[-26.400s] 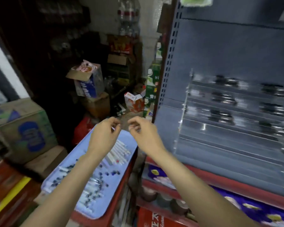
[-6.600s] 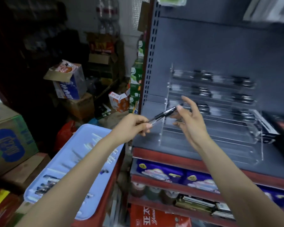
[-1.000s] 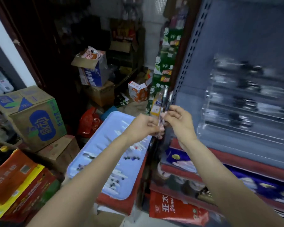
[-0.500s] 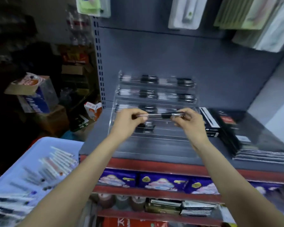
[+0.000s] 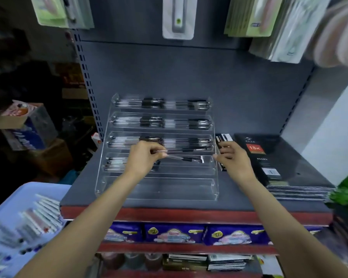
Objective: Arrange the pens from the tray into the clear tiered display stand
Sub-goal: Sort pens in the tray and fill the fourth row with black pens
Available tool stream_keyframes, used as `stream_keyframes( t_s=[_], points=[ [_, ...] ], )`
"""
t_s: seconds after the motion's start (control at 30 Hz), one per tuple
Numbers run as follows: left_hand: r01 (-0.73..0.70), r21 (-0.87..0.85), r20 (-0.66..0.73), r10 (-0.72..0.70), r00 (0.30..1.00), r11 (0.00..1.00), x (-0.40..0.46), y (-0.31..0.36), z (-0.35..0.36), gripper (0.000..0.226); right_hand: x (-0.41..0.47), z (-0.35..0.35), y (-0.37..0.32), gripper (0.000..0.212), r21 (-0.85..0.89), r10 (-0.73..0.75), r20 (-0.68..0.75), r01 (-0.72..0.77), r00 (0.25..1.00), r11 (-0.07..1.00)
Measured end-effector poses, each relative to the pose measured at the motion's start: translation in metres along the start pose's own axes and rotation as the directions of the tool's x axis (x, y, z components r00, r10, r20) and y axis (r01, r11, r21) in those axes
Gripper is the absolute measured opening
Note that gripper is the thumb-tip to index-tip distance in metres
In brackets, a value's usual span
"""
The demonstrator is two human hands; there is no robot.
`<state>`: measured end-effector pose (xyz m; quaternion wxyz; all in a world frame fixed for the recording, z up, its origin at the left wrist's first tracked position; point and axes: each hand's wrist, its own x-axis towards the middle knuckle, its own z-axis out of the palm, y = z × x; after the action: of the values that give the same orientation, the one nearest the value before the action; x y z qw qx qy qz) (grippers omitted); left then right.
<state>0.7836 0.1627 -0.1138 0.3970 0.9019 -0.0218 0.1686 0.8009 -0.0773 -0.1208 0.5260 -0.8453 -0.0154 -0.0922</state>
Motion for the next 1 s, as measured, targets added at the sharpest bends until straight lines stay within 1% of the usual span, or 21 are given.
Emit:
stream_keyframes(
  t_s=[0.07,0.17,0.3,0.37,0.43,0.5,0.53,0.57,0.63,0.67,0.7,0.77,0.83,0.93,1.0],
  points=[
    [0.008,0.007,0.027,-0.009,1.000,1.000,0.001,0.000,0.008,0.017,0.003,0.002,0.003,0.042,-0.004,0.024,0.033,-0.024,0.999,1.000],
    [-0.001,0.019,0.043,0.000,0.999,1.000,0.002,0.001,0.018,0.014,0.005,0.005,0.005,0.042,-0.035,0.022,0.039,-0.020,0.999,0.999],
    [-0.017,0.037,0.022,0.016,1.000,0.999,0.001,-0.001,0.023,0.012,0.006,0.008,0.007,0.041,-0.049,0.015,0.041,-0.013,0.999,0.999],
    [-0.025,0.017,0.000,0.025,1.000,1.000,0.000,-0.001,0.022,0.013,0.005,0.008,0.006,0.045,-0.119,-0.030,0.026,0.033,0.999,0.992],
    [-0.032,0.002,-0.003,0.032,0.999,0.999,0.001,0.000,0.020,0.016,0.001,0.005,0.003,0.054,-0.195,-0.117,0.022,0.119,0.993,0.974],
    [-0.044,-0.006,0.014,0.044,0.999,0.999,0.003,0.000,0.018,0.017,-0.003,0.002,-0.005,0.057,-0.153,-0.177,0.081,0.188,0.981,0.970],
    [-0.051,-0.008,0.025,0.051,0.998,0.999,0.003,0.002,0.018,0.017,-0.004,0.002,-0.008,0.052,-0.132,-0.207,0.109,0.221,0.972,0.966],
    [-0.058,-0.011,0.035,0.058,0.998,0.998,0.004,0.002,0.018,0.017,-0.004,0.002,-0.011,0.041,-0.141,-0.236,0.117,0.251,0.965,0.958],
    [-0.062,-0.025,0.053,0.063,0.997,0.998,0.004,0.004,0.018,0.015,-0.001,0.001,-0.014,0.019,-0.192,-0.272,0.084,0.283,0.959,0.940],
    [-0.062,-0.034,0.064,0.064,0.996,0.998,0.003,0.005,0.018,0.015,0.000,0.001,-0.014,0.013,-0.208,-0.274,0.063,0.281,0.960,0.937],
    [-0.063,-0.035,0.080,0.065,0.995,0.997,0.003,0.004,0.017,0.015,0.001,0.001,-0.013,0.011,-0.221,-0.267,0.059,0.273,0.962,0.936],
    [-0.063,-0.004,0.124,0.063,0.990,0.998,0.002,0.001,0.016,0.020,0.001,0.003,-0.011,0.010,-0.248,-0.257,0.094,0.273,0.962,0.929],
    [-0.060,0.025,0.178,0.054,0.982,0.998,0.001,-0.004,0.014,0.026,0.000,0.006,-0.009,0.010,-0.291,-0.275,0.124,0.300,0.953,0.908],
    [-0.102,0.046,0.229,0.089,0.969,0.994,0.000,-0.010,0.015,0.018,0.002,0.010,-0.005,0.010,-0.355,-0.302,0.141,0.332,0.943,0.874],
    [-0.162,0.115,0.269,0.126,0.955,0.980,0.000,-0.011,0.015,0.016,0.003,0.012,-0.003,0.011,-0.414,-0.293,0.176,0.341,0.940,0.844]
  ],
)
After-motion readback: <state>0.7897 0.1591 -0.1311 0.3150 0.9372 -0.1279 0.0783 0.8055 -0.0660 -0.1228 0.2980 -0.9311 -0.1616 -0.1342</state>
